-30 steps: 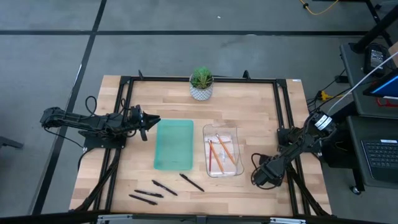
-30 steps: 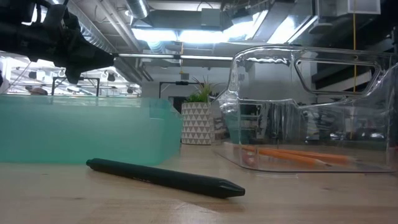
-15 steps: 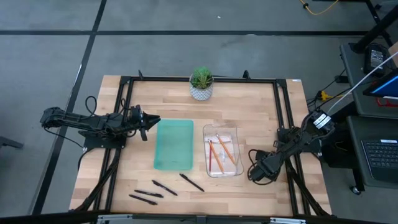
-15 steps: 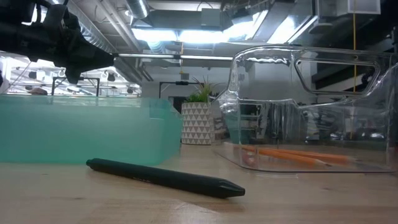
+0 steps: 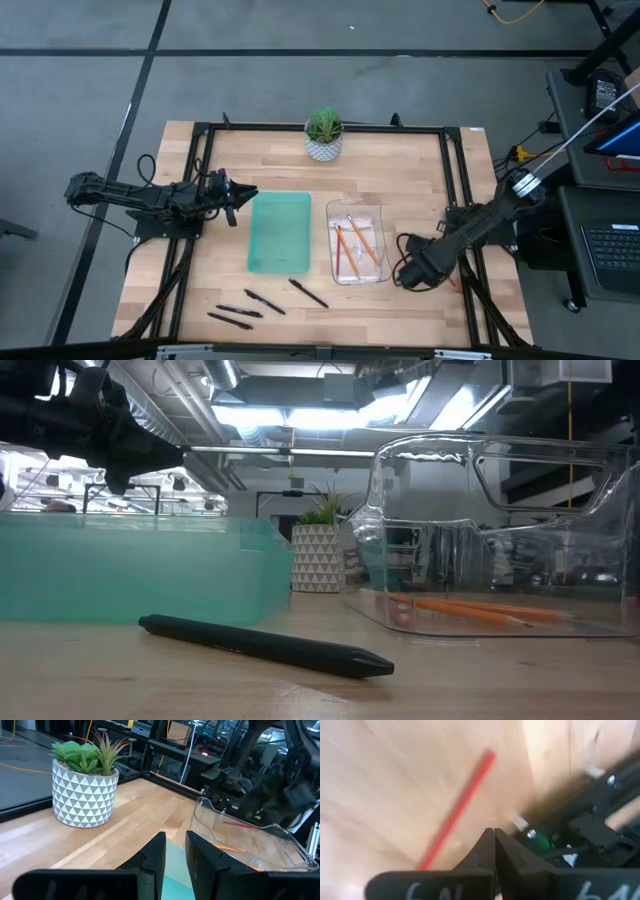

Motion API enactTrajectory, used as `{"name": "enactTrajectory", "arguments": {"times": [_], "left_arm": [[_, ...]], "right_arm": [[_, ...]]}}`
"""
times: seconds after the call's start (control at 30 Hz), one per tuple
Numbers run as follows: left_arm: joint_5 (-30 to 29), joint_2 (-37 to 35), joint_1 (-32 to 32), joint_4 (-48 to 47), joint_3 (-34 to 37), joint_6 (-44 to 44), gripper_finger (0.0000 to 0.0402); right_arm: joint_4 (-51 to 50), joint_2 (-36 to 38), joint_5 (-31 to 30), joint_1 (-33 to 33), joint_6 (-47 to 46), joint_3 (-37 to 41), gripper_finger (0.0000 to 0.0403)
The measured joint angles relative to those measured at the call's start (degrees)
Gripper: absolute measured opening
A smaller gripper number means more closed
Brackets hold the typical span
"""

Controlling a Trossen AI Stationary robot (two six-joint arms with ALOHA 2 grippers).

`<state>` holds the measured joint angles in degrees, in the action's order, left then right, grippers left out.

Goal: Sort pens & pencils
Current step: Put the red pencil into the transparent bin

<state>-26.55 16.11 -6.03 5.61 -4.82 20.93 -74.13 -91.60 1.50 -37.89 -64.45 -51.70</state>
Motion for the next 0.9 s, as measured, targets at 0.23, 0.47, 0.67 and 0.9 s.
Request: {"name": "enactTrajectory", "arguments": {"times": [0.23,0.47,0.67,0.9], "left_arm": [[0.0,0.0,0.0,0.0,0.0,0.0,0.0069],[0.0,0.0,0.0,0.0,0.0,0.8,0.0069],[0.0,0.0,0.0,0.0,0.0,1.2,0.0069],[0.0,0.0,0.0,0.0,0.0,1.2,0.0069]], "right_arm": [[-0.2,14.0,-5.8,-7.5,-21.2,-1.9,0.0],[3.3,18.3,-6.7,-17.4,-36.8,0.2,0.0023],[5.6,18.1,-7.9,-20.4,-39.7,3.0,0.0077],[9.0,18.2,-7.6,-18.4,-40.6,7.9,0.0199]]}}
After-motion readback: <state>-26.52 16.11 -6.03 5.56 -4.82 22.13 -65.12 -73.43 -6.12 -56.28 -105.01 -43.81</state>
